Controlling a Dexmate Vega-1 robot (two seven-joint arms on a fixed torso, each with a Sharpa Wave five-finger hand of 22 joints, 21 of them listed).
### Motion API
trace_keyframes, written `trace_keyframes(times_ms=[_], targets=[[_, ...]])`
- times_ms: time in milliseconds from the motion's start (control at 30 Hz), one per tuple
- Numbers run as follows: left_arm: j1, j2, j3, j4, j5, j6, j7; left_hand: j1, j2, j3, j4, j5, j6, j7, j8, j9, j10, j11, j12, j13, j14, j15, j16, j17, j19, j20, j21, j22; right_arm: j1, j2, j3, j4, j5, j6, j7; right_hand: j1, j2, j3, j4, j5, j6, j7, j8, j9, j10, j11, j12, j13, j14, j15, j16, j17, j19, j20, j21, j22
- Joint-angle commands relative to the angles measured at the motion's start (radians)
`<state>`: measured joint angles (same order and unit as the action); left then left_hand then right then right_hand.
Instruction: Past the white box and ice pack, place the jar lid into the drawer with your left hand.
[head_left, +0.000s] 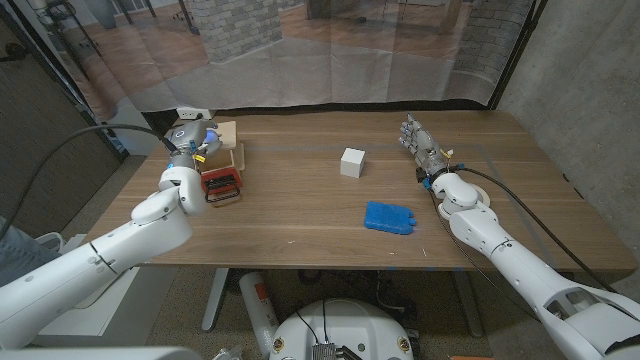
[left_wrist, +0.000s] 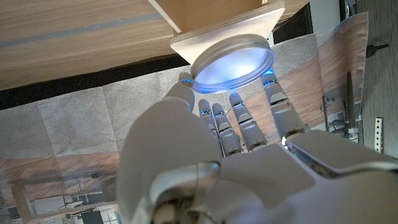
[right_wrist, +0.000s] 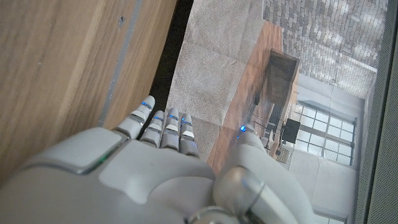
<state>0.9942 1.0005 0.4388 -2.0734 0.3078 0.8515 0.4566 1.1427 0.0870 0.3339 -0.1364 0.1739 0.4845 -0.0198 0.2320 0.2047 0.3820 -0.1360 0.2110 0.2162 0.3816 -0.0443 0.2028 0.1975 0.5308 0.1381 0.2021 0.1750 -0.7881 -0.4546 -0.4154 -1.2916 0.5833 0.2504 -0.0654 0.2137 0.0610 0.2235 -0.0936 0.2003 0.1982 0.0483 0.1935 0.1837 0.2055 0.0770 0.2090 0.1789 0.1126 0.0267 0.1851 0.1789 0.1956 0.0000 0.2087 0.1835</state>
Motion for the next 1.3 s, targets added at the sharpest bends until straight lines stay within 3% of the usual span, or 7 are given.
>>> trace_keyframes(times_ms=[33, 667, 833, 933, 1000, 1067, 1300], targets=[[-0.012, -0.037, 0.018, 0.062, -0.002, -0.048, 0.013, 0.008, -0.002, 0.007, 0.001, 0.002, 0.004, 0.000, 0.003, 0.003, 0.001, -0.003, -0.001, 0.002, -0.001, -0.049, -0.004, 0.003, -0.007, 0.001, -0.006, 0.004, 0.009, 0.010, -0.007, 0.017, 0.000, -0.008, 0.003, 0.006, 0.001, 0.001, -0.007, -0.002, 0.006, 0.000, 0.001, 0.005, 0.012, -0.001, 0.003, 0.006, 0.009, 0.000, 0.001, 0.004, 0.007, 0.006, -0.004, 0.003], [-0.006, -0.074, 0.034, 0.098, -0.002, -0.094, 0.021, 0.005, -0.006, 0.006, 0.003, 0.002, 0.006, -0.005, 0.001, 0.003, -0.003, -0.009, -0.004, 0.002, -0.005, -0.051, -0.005, 0.003, -0.019, 0.003, -0.007, 0.004, -0.014, -0.006, 0.002, -0.009, 0.000, 0.001, -0.005, 0.006, 0.000, 0.000, -0.007, -0.002, 0.005, -0.001, 0.001, 0.005, 0.012, -0.001, 0.002, 0.006, 0.010, 0.001, 0.002, 0.004, 0.007, 0.007, -0.004, 0.003], [0.008, -0.069, 0.026, 0.085, -0.007, -0.090, 0.021, -0.013, -0.023, -0.007, 0.009, 0.001, -0.004, -0.017, -0.006, 0.002, -0.010, -0.012, -0.007, 0.001, -0.027, -0.050, -0.013, 0.002, -0.045, 0.017, -0.014, 0.004, -0.020, -0.012, 0.002, -0.018, -0.004, 0.003, -0.005, 0.006, 0.000, 0.000, -0.007, -0.002, 0.007, -0.001, 0.002, 0.005, 0.011, -0.001, 0.002, 0.006, 0.010, 0.000, 0.002, 0.004, 0.007, 0.007, -0.005, 0.003], [0.017, -0.063, 0.021, 0.074, -0.008, -0.088, 0.021, -0.030, -0.031, -0.017, 0.016, 0.004, -0.017, -0.023, -0.012, 0.002, -0.025, -0.013, -0.012, 0.001, -0.055, -0.050, -0.019, 0.002, -0.067, 0.045, -0.016, 0.006, -0.025, -0.013, 0.005, -0.028, -0.001, -0.003, -0.011, 0.006, 0.001, 0.000, -0.008, -0.002, 0.006, -0.002, 0.001, 0.005, 0.012, -0.001, 0.003, 0.006, 0.010, 0.000, 0.002, 0.004, 0.007, 0.007, -0.005, 0.003], [0.022, -0.060, 0.018, 0.065, -0.008, -0.080, 0.019, -0.042, -0.040, -0.024, 0.020, 0.008, -0.029, -0.026, -0.017, 0.001, -0.039, -0.008, -0.016, 0.001, -0.081, -0.041, -0.023, 0.002, -0.085, 0.056, -0.018, 0.006, -0.026, -0.017, 0.004, -0.029, -0.004, -0.002, -0.009, 0.006, 0.001, 0.000, -0.008, -0.002, 0.006, -0.002, 0.001, 0.005, 0.013, 0.001, 0.003, 0.006, 0.010, 0.000, 0.002, 0.004, 0.007, 0.007, -0.005, 0.003], [0.028, -0.056, 0.018, 0.060, -0.004, -0.080, 0.024, -0.075, -0.050, -0.041, 0.035, 0.018, -0.071, -0.036, -0.031, 0.001, -0.105, 0.001, -0.028, 0.000, -0.152, -0.016, -0.028, 0.002, -0.157, 0.076, -0.025, 0.008, -0.030, -0.018, 0.006, -0.036, -0.001, -0.006, -0.013, 0.006, 0.001, 0.000, -0.008, -0.002, 0.005, -0.003, 0.001, 0.005, 0.013, 0.001, 0.003, 0.006, 0.010, 0.000, 0.002, 0.004, 0.008, 0.007, -0.004, 0.003], [0.046, -0.049, 0.007, 0.045, 0.001, -0.074, 0.036, -0.150, -0.069, -0.075, 0.065, 0.041, -0.187, -0.043, -0.047, 0.000, -0.241, 0.039, -0.027, -0.001, -0.286, 0.036, -0.025, 0.002, -0.285, 0.080, -0.022, 0.010, -0.036, -0.024, 0.004, -0.050, -0.004, -0.014, -0.018, 0.006, 0.001, 0.000, -0.008, -0.002, 0.003, -0.003, 0.000, 0.005, 0.013, 0.000, 0.003, 0.006, 0.010, -0.001, 0.001, 0.004, 0.007, 0.007, -0.004, 0.003]])
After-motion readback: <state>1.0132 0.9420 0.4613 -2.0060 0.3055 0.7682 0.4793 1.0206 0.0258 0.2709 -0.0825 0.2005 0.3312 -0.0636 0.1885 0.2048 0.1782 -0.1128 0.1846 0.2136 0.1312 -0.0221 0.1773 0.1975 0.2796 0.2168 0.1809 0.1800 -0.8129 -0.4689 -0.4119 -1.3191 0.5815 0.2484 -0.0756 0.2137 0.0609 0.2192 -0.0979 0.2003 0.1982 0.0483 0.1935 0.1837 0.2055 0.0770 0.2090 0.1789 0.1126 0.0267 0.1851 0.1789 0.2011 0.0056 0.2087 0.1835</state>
